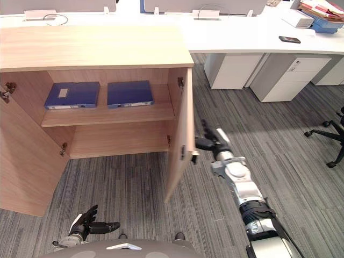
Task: Walk over to the cabinet, pick up the folder, carry it to the office cabinet, place the folder inside the office cabinet, then close the office cabinet door
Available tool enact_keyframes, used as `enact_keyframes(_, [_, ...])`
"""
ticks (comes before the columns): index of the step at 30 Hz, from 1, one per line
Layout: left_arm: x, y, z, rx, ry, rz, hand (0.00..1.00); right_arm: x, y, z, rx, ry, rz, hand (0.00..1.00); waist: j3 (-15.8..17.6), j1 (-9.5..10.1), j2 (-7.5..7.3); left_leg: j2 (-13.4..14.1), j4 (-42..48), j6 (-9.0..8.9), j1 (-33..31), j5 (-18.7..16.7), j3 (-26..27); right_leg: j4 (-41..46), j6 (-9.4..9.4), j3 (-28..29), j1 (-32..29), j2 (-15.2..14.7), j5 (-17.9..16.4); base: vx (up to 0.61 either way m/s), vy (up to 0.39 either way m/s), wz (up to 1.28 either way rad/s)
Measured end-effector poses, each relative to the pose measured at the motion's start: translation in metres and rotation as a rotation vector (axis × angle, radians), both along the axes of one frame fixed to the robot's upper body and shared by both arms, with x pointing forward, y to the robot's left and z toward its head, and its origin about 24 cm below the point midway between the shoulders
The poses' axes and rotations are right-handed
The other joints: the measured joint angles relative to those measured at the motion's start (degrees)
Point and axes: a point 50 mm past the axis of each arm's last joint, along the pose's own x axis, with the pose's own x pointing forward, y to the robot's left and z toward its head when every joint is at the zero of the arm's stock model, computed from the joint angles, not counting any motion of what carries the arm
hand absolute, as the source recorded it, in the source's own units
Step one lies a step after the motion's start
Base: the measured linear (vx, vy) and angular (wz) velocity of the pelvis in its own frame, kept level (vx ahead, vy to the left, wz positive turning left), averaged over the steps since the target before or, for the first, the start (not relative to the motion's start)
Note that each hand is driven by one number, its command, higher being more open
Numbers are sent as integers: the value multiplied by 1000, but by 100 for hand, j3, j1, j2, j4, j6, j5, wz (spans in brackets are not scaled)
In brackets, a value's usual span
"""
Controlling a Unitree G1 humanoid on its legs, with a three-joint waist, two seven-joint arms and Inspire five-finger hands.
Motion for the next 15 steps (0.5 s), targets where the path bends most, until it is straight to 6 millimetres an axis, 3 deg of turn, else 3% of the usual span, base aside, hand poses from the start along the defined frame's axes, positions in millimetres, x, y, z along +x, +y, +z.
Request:
enact_keyframes(3, [2,1,-1,12,12,-31,100,-13,42,4,57,42,267,100,7,24,-16,48,-40,-23,0,32,-14,-12,-20,-19,-10,48,14,26,-16,1])
enact_keyframes(4, [3,0,-1,11,14,-37,100,-17,48,6,73,50,321,100,9,26,-20,55,-41,-24,1,32,-16,-13,-21,-25,-6,54,14,55,-18,4])
enact_keyframes(6, [5,0,-1,19,20,-78,100,-37,74,21,149,65,597,100,7,42,-28,62,-31,-26,7,35,-56,-16,-23,-29,31,65,15,65,-7,7])
enact_keyframes(9, [8,0,0,24,14,-115,100,-50,101,44,307,18,770,100,-22,133,-72,57,-24,-26,41,36,-96,-16,-29,-30,95,59,19,44,4,10])
enact_keyframes(15, [4,3,-1,49,23,-152,100,-48,106,62,401,-36,787,100,-155,314,-258,18,-43,-25,72,35,-97,-13,-39,-15,133,21,25,-9,12,4])
